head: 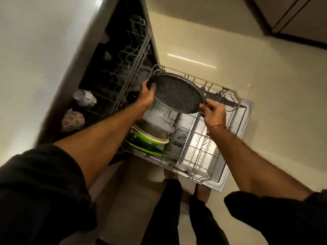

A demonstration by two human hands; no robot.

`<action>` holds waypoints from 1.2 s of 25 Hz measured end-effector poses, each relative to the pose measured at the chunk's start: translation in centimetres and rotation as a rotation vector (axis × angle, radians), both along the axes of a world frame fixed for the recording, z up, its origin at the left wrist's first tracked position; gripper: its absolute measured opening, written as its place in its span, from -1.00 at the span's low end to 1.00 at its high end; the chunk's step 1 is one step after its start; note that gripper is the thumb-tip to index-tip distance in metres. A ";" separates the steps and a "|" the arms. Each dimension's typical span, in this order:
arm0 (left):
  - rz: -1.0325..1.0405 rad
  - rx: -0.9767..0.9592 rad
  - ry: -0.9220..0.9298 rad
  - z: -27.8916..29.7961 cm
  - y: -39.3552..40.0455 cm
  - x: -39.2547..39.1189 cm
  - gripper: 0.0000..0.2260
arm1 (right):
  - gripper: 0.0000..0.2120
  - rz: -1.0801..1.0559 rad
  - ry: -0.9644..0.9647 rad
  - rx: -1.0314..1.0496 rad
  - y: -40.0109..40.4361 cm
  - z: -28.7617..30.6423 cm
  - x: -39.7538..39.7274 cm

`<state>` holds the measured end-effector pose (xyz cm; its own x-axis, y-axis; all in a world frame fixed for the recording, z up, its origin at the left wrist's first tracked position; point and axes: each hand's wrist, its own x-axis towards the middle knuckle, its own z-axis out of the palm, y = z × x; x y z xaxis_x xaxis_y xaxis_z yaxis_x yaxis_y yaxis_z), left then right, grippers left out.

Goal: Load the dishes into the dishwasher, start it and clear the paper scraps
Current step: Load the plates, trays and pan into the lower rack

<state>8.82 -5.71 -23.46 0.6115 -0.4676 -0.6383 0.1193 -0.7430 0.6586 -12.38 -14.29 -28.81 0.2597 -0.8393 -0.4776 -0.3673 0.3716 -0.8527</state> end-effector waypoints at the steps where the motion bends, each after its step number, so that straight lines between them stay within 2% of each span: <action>1: 0.004 0.005 0.003 -2.5 -0.4 0.2 -0.55 | -0.78 -0.007 0.006 -0.008 0.2 -2.6 0.3; 6: 0.111 -0.050 -0.001 -11.1 -1.2 1.7 -0.51 | -0.75 -0.017 0.008 0.022 0.7 -12.1 2.0; 10: 0.183 -0.049 0.099 -14.3 -1.0 3.4 -0.18 | -0.73 0.039 0.026 0.019 0.9 -15.2 4.1; 18: 0.120 0.032 -0.026 -18.6 -1.0 5.9 -0.49 | -0.70 0.106 0.079 -0.022 1.3 -17.5 5.6; 24: 0.230 0.184 0.009 -19.9 0.1 6.7 -0.52 | -0.58 0.377 0.173 -0.111 2.3 -17.5 6.4; 30: 0.173 0.104 -0.229 -15.6 1.3 3.8 -0.65 | -0.45 0.451 0.209 -0.089 3.8 -13.9 3.7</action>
